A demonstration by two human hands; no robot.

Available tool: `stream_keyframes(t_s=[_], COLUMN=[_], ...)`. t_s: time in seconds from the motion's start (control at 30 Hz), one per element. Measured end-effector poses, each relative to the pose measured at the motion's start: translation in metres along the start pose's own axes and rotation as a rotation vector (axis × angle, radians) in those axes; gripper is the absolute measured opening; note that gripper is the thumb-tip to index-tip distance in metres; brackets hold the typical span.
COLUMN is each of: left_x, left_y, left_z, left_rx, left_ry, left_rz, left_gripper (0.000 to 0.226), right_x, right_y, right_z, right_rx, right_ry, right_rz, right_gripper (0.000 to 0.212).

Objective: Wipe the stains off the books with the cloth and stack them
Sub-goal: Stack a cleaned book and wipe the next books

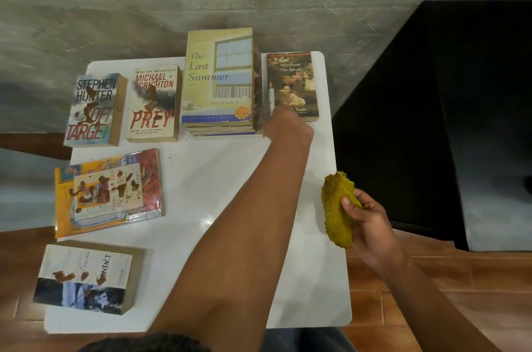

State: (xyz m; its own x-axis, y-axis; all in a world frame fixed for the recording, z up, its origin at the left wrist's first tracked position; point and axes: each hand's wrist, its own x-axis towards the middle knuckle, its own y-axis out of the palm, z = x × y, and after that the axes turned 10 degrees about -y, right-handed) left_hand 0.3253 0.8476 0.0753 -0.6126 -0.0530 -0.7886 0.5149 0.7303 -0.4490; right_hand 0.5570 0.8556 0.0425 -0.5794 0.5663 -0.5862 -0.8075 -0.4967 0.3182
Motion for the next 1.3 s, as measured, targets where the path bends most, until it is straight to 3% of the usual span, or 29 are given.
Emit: stream_keyframes(t_s=[0.17, 0.33, 0.4, 0.47, 0.53, 0.57, 0.77, 1.3], left_x=[-0.002, -0.008, -0.007, -0.004, 0.010, 0.019, 0.053, 0.050], left_y=[-0.004, 0.002, 0.011, 0.015, 0.019, 0.018, 0.022, 0.034], left_z=[0.007, 0.003, 0.000, -0.001, 0.001, 0.001, 0.014, 0.023], left_rx=[0.105, -0.022, -0.030, 0.032, 0.304, 0.446, 0.966, 1.046], left_ry=[0.129, 0.091, 0.258, 0.543, 0.815, 0.838, 0.746, 0.698], left_rz=[-0.049, -0.085, -0.221, -0.374, -0.323, -0.275, -0.112, -0.241], left_gripper=[0.045, 0.039, 0.024, 0.021, 0.031, 0.040, 0.070, 0.061], right_x=[-0.001, -0.001, 0.000, 0.000, 0.000, 0.001, 0.000, 0.000], right_y=[-0.002, -0.004, -0.006, -0.008, -0.011, -0.011, -0.013, -0.025], right_z=[0.000, 0.000, 0.000, -0.001, -0.002, -0.003, -0.005, -0.007], right_rx=[0.023, -0.008, -0.013, -0.010, -0.009, -0.008, 0.010, 0.002], right_ry=[0.013, 0.019, 0.020, 0.021, 0.026, 0.028, 0.030, 0.047], right_rz=[-0.018, -0.036, -0.044, -0.044, -0.045, -0.044, -0.058, -0.047], right_gripper=[0.035, 0.038, 0.038, 0.039, 0.042, 0.043, 0.046, 0.044])
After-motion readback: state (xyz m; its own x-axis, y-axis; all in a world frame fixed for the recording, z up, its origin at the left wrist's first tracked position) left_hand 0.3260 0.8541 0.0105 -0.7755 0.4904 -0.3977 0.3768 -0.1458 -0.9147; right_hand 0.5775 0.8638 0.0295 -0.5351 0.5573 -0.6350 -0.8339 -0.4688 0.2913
